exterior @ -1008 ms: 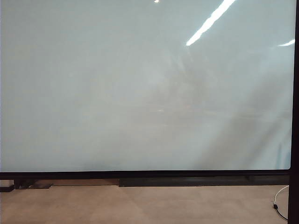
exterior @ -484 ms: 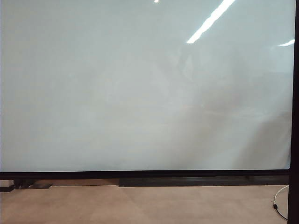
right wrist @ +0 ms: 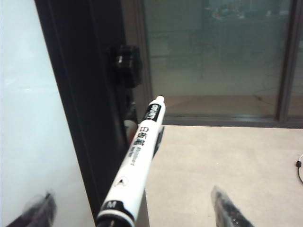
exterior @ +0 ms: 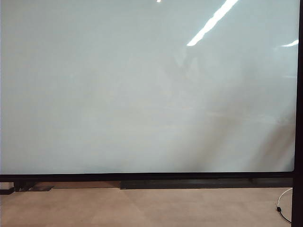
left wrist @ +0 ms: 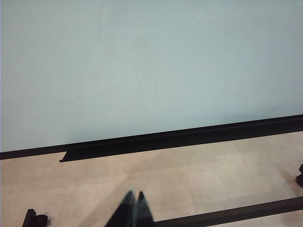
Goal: Pick up the pen on the shelf to the right of the whiteboard and draw a triangle.
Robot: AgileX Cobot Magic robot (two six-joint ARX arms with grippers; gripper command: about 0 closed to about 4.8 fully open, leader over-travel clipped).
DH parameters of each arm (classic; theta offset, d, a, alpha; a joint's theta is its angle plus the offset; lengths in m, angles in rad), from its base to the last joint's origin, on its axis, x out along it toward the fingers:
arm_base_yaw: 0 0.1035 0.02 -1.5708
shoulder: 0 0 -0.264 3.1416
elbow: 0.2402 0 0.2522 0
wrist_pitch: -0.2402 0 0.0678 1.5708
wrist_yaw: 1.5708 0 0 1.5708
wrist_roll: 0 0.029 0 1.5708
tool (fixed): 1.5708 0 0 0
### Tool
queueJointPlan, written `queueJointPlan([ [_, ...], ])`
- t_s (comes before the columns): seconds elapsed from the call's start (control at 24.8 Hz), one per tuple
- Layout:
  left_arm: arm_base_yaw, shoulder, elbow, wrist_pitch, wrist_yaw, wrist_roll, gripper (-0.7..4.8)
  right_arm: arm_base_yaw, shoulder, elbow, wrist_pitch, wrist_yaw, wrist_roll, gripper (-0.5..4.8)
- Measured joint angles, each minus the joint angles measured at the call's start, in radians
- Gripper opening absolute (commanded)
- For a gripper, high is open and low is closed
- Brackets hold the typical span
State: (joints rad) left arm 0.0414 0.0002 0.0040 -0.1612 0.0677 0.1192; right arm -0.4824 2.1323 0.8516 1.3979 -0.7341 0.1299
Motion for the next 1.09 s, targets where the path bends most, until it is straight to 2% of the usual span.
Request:
queueJointPlan([
  [0.2,0.000,0.000,0.000,0.000,0.000,0.000,-0.05,0.022,0.016,0.031,0.000,0.016,-0.001,4.26],
  [0.4,0.000,0.000,0.000,0.000,0.000,0.000,-0.05,0.029,0.021,0.049,0.001,0.037,0.000,3.64],
  [0.81,0.000,0.000,0.000,0.000,0.000,0.000,-0.05,0.043,0.023,0.061,0.000,0.061,-0.001,3.63],
  [0.97,0.000,0.000,0.000,0.000,0.000,0.000,-0.05,0.054,0.023,0.061,0.000,0.061,-0.001,3.05],
  [1.09,0.000,0.000,0.000,0.000,0.000,0.000,-0.05,0.053,0.023,0.061,0.000,0.066,-0.001,3.05],
])
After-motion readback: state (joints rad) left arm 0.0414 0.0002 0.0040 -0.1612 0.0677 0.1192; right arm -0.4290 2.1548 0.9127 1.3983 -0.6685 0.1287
